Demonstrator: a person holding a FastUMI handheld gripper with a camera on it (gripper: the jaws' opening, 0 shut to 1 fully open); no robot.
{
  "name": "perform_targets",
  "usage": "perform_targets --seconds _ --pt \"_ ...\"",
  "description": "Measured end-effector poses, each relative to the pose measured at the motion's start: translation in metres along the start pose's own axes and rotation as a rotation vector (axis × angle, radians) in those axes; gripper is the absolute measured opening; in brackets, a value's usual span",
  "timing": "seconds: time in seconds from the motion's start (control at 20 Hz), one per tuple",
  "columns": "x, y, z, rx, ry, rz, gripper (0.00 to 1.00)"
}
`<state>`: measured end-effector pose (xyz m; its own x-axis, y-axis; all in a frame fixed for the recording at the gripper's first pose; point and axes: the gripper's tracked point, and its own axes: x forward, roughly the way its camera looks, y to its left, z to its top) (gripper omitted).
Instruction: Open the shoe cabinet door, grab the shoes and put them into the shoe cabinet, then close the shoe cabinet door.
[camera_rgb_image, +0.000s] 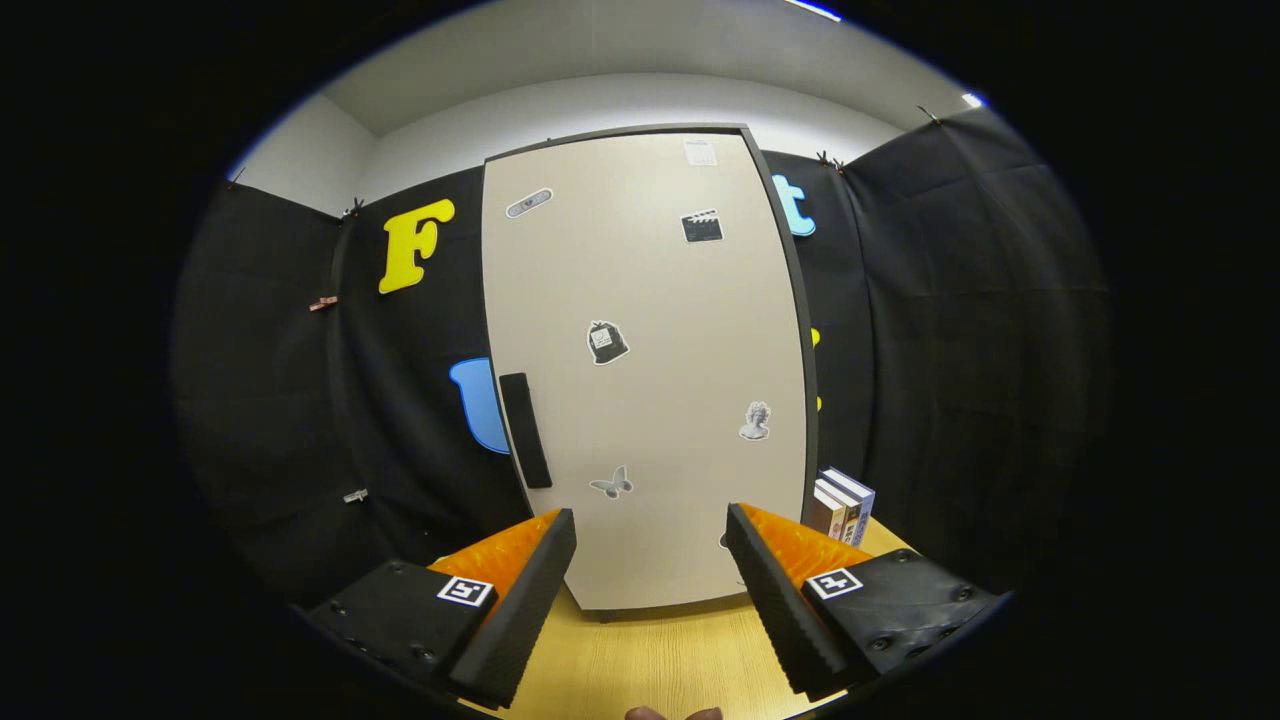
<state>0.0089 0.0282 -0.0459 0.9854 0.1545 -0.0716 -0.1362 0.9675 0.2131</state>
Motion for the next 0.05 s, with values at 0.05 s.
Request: perform_targets --seconds 0.05 --pt "0.0003 -0.0001 0.0007 -0.002 0.000 -0.001 0.97"
